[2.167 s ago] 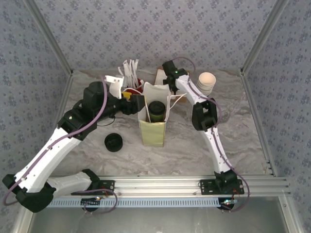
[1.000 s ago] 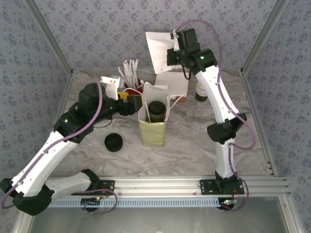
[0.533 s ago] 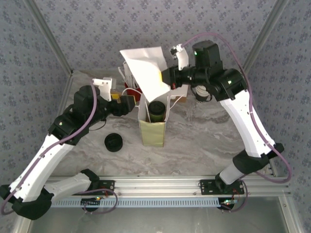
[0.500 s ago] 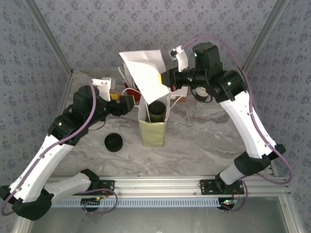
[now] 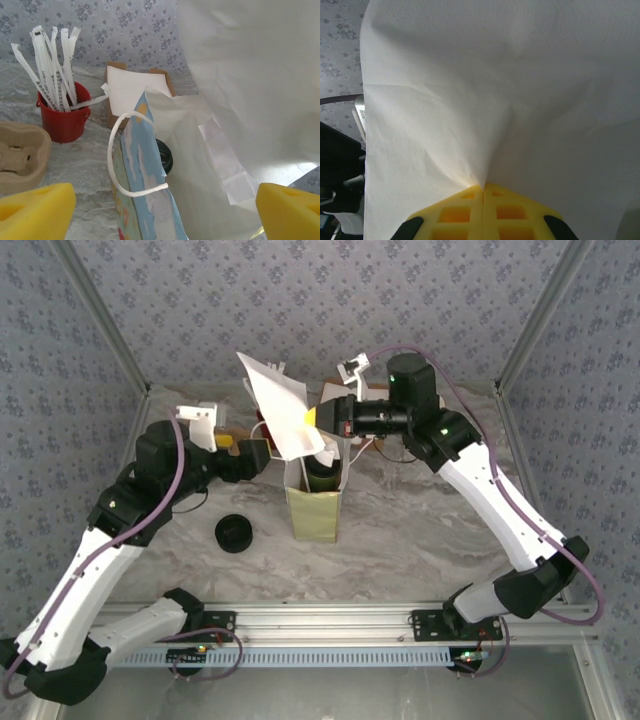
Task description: Pack the takeout coffee
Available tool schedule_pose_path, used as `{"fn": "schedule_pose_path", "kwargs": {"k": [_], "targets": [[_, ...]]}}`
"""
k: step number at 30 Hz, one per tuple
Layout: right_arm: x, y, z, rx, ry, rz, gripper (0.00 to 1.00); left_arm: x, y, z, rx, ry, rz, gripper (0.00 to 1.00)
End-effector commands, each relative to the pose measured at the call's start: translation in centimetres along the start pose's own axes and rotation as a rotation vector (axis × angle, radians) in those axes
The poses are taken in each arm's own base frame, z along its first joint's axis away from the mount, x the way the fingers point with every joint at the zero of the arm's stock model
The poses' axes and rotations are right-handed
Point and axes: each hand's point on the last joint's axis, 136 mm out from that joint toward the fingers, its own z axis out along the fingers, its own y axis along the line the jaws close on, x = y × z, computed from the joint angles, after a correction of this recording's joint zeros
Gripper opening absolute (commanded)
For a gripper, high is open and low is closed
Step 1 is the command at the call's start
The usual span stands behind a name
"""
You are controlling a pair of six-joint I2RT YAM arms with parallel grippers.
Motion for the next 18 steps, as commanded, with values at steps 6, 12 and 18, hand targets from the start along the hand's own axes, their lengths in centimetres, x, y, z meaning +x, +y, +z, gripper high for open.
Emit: {"fn": "schedule_pose_path", "kwargs": {"k": [6, 12, 18], "targets": [[-0.6, 0.2, -1.4, -0.014, -0.043, -0.011, 0.00, -3.4, -4.0, -3.1, 0.179, -0.070, 0.017, 0.96], [0.9, -1.5, 0.5, -0.062, -0.030, 0.107, 0.00, -3.1, -3.5, -3.0, 0.153, -0.067, 0.020, 0.96], [2.0, -4.4, 1.1, -0.004, -0.042, 0.186, 0.00, -2.6, -3.4, -2.1, 0.162, -0.055, 0.002, 0.97]]}}
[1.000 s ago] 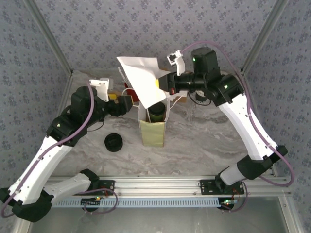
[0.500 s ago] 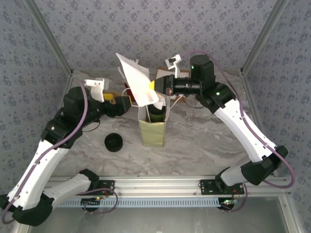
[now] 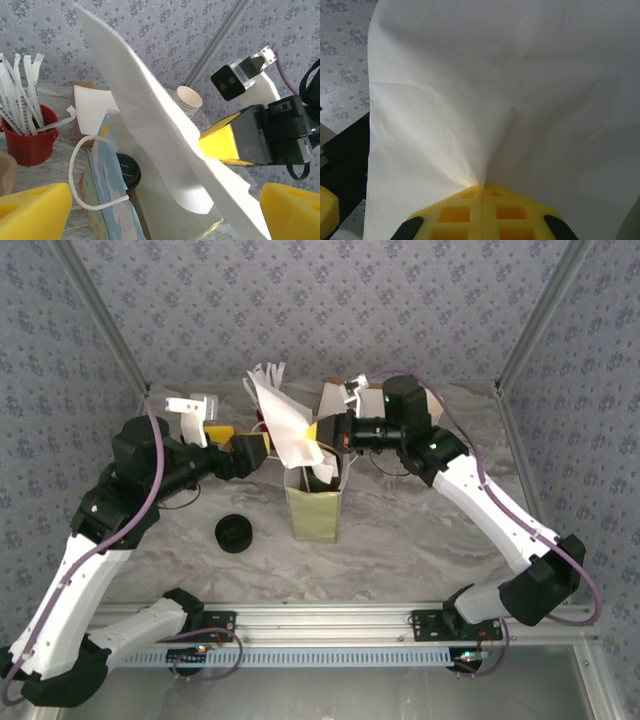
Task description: Pack the takeout coffee
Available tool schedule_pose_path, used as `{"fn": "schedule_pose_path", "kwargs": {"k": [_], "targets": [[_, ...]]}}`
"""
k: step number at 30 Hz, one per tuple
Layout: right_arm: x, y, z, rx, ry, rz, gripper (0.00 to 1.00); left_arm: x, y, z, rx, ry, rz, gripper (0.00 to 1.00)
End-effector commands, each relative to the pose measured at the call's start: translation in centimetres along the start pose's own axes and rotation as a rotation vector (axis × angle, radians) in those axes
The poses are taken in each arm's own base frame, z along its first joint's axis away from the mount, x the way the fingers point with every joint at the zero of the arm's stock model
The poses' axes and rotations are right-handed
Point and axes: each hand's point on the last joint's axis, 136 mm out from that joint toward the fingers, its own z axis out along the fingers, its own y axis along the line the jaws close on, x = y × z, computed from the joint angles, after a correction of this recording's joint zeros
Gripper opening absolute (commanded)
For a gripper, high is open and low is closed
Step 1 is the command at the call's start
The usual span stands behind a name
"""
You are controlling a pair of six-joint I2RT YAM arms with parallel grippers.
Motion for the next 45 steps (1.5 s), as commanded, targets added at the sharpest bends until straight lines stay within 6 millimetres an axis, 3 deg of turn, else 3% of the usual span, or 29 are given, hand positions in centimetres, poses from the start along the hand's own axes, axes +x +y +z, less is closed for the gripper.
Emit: {"fn": "schedule_pose_path", "kwargs": {"k": [1, 12, 22, 45], "targets": [[-0.7, -0.1, -0.3, -0.009, -0.047, 0.028, 0.00, -0.1, -0.3, 0.3, 0.027, -0.008, -0.005, 0.97], [1.2, -6.1, -2.0, 0.308, -0.024, 0.080, 0.00, 0.5, 0.2, 1.5, 0.014, 0.022, -0.002, 0.97], [2.4, -9.0, -3.2, 0.526, 0.017, 0.016, 0.00, 0.8, 0.2, 2.2, 0.022, 0.035, -0.013, 0.96], [4.1, -13.8, -0.6, 0.909, 0.159, -0.201, 0.00, 1.3, 0.5, 1.8, 0.015, 0.030, -0.004, 0.97]]}}
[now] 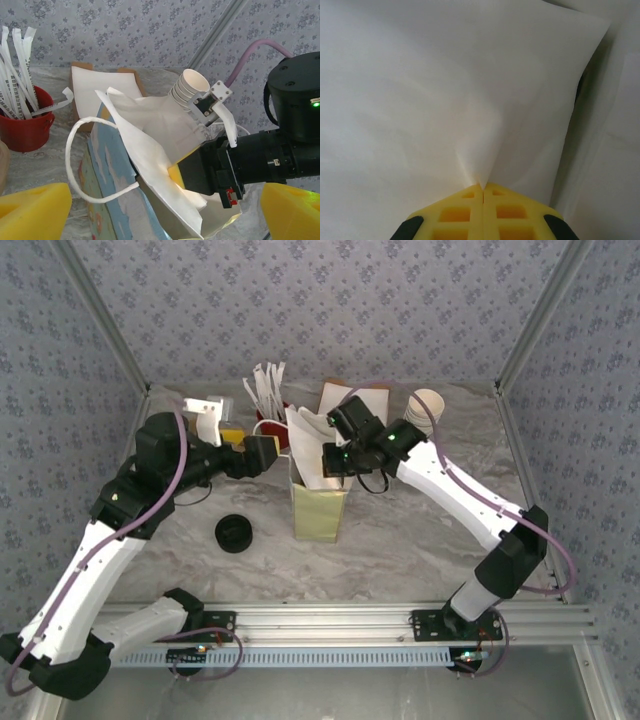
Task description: Pack the takeout coffee
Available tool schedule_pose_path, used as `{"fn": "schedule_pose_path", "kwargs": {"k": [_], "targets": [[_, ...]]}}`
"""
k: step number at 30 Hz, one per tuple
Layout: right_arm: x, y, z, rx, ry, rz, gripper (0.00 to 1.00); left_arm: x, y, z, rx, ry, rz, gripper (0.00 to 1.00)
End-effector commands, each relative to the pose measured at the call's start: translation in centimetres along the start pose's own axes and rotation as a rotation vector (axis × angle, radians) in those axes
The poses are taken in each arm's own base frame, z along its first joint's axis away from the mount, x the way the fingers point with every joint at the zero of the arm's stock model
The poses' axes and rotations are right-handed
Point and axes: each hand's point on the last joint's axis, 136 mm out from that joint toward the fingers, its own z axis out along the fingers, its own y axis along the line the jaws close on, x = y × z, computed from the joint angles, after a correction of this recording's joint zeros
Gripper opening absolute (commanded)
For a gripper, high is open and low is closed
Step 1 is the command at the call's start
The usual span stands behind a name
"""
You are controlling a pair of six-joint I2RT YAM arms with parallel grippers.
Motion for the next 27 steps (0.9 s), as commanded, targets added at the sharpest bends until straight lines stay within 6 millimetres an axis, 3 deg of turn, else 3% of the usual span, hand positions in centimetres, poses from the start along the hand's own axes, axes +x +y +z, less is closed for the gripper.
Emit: {"fn": "schedule_pose_path", "kwargs": {"k": [1, 7, 16, 22, 27], "targets": [[0.4, -1.1, 0.5, 0.095, 0.018, -0.046, 0.00, -0.7, -0.5, -0.8, 0.020, -0.038, 0.012, 0.97], [0.9, -1.2, 2.0, 0.120, 0.047, -0.064, 0.00, -0.7, -0.4, -0.9, 0.020, -0.041, 0.013, 0.97], [1.1, -1.3, 2.5, 0.150, 0.058, -0.082, 0.00, -0.6, -0.4, -0.9, 0.019, -0.041, 0.014, 0.97], [-1.3, 1.3, -0.8, 0.047, -0.029, -0.106, 0.31, -0.6, -0.4, -0.8, 0.018, -0.039, 0.017, 0.98], [-3.4, 2.4, -4.0, 0.021, -0.117, -0.126, 0.40, -0.5, -0.4, -0.9, 0.019, -0.039, 0.019, 0.98]]}}
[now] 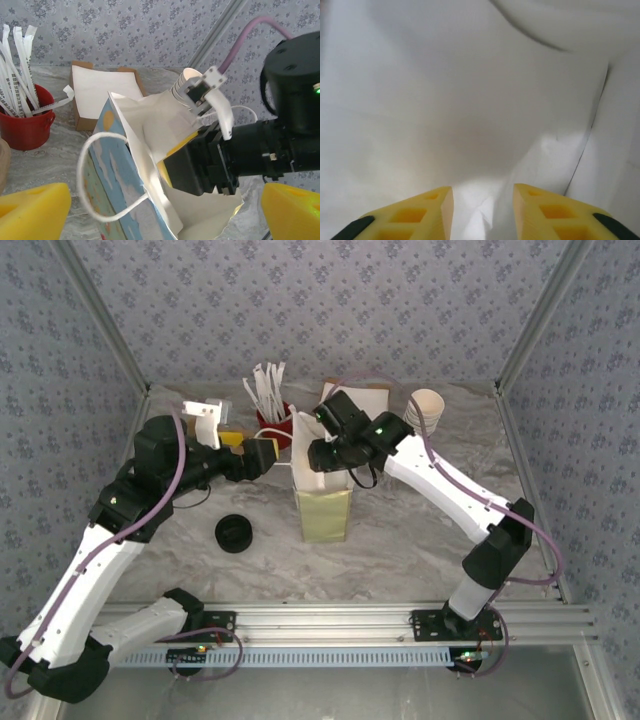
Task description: Pack the takeout coffee
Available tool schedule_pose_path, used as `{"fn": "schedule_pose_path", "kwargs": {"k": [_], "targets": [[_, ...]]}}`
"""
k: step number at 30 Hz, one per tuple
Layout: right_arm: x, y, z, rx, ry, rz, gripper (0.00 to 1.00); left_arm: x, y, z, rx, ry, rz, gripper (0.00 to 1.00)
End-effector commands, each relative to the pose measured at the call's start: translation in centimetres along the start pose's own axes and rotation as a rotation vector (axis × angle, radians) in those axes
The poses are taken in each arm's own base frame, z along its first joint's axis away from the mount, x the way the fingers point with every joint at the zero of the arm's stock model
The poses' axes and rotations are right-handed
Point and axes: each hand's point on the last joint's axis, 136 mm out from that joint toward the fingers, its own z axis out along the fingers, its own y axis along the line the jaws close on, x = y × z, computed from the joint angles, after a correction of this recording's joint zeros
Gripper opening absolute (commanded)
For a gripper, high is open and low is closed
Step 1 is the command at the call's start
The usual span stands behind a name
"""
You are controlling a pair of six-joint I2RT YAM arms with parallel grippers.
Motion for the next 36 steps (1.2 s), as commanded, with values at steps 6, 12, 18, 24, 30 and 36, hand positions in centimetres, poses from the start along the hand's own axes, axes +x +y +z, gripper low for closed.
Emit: {"fn": "schedule_pose_path", "kwargs": {"k": [6, 12, 18, 24, 30, 36], "targets": [[-3.4, 0.3, -3.1, -0.017, -0.145, -0.023, 0.42, -0.7, -0.3, -0.5, 0.016, -0.036, 0.017, 0.98], [-4.9, 0.9, -1.3, -0.086, -0.149, 0.017, 0.36, -0.5, -0.2, -0.5, 0.012, -0.032, 0.021, 0.98], [-3.8, 1.2, 2.5, -0.091, -0.073, 0.005, 0.32, -0.5, 0.0, -0.8, 0.002, -0.038, 0.025, 0.98], [-1.7, -0.8, 5.8, -0.009, -0.003, 0.021, 0.30, -0.4, 0.1, -0.9, -0.001, -0.040, 0.025, 0.98], [0.6, -2.4, 8.3, 0.058, 0.068, 0.032, 0.28, -0.4, 0.2, -0.8, -0.003, -0.039, 0.026, 0.99], [1.5, -3.3, 8.7, 0.111, 0.089, 0.033, 0.27, -0.3, 0.1, -0.8, 0.001, -0.037, 0.022, 0.99]]}}
